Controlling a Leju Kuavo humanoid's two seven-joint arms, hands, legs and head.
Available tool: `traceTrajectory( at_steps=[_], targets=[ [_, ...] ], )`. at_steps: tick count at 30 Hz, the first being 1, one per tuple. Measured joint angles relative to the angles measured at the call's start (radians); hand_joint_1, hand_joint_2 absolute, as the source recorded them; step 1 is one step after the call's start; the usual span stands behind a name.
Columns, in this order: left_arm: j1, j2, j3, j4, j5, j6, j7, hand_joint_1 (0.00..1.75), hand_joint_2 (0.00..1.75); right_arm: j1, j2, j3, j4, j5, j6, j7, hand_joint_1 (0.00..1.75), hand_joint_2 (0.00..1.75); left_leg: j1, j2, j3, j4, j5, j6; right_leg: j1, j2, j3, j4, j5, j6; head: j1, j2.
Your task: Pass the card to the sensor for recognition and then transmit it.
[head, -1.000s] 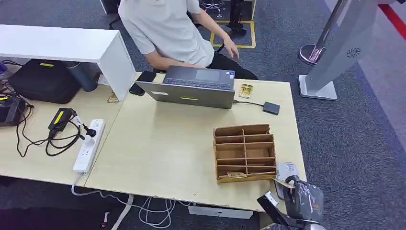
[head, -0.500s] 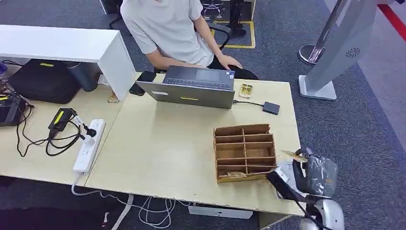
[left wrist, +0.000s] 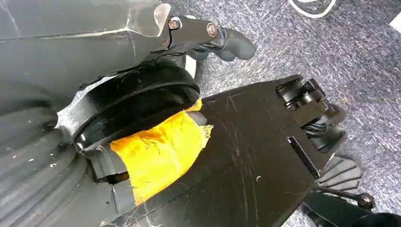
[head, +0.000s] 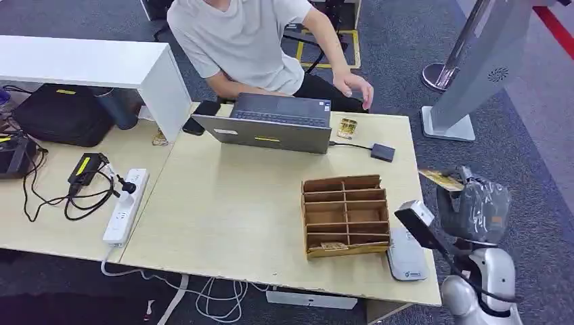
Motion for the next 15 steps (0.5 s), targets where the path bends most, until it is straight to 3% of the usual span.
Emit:
traceTrajectory(
  at_steps=[3, 7, 15],
  targets=[
    [-0.002, 0.0, -0.011, -0.001, -0.04, 0.0, 0.001, 0.0, 1.75, -0.203, 0.0, 0.034, 0.104, 0.063, 0.077, 0.047, 1.75, 1.75, 0.0, 0.007, 0.001, 0.0, 0.002, 0.001, 0.0, 0.006, -0.002, 0.0, 0.004, 0.0, 0.0, 0.0],
    [-0.004, 0.0, -0.014, -0.003, -0.083, 0.0, 0.005, 0.0, 1.75, -0.424, 0.037, 0.106, 0.308, 0.169, 0.105, 0.097, 1.75, 1.75, 0.0, 0.005, 0.0, 0.0, 0.005, 0.0, 0.002, 0.003, -0.002, 0.0, 0.005, -0.001, 0.0, 0.0],
    [-0.004, 0.0, -0.018, -0.004, -0.153, 0.0, -0.005, 0.0, 1.75, -0.603, 0.189, 0.237, 0.597, 0.243, 0.119, 0.162, 1.75, 1.75, 0.007, 0.004, -0.004, 0.0, 0.007, -0.004, 0.007, 0.003, -0.006, 0.0, 0.006, -0.004, 0.0, 0.0]
  ],
)
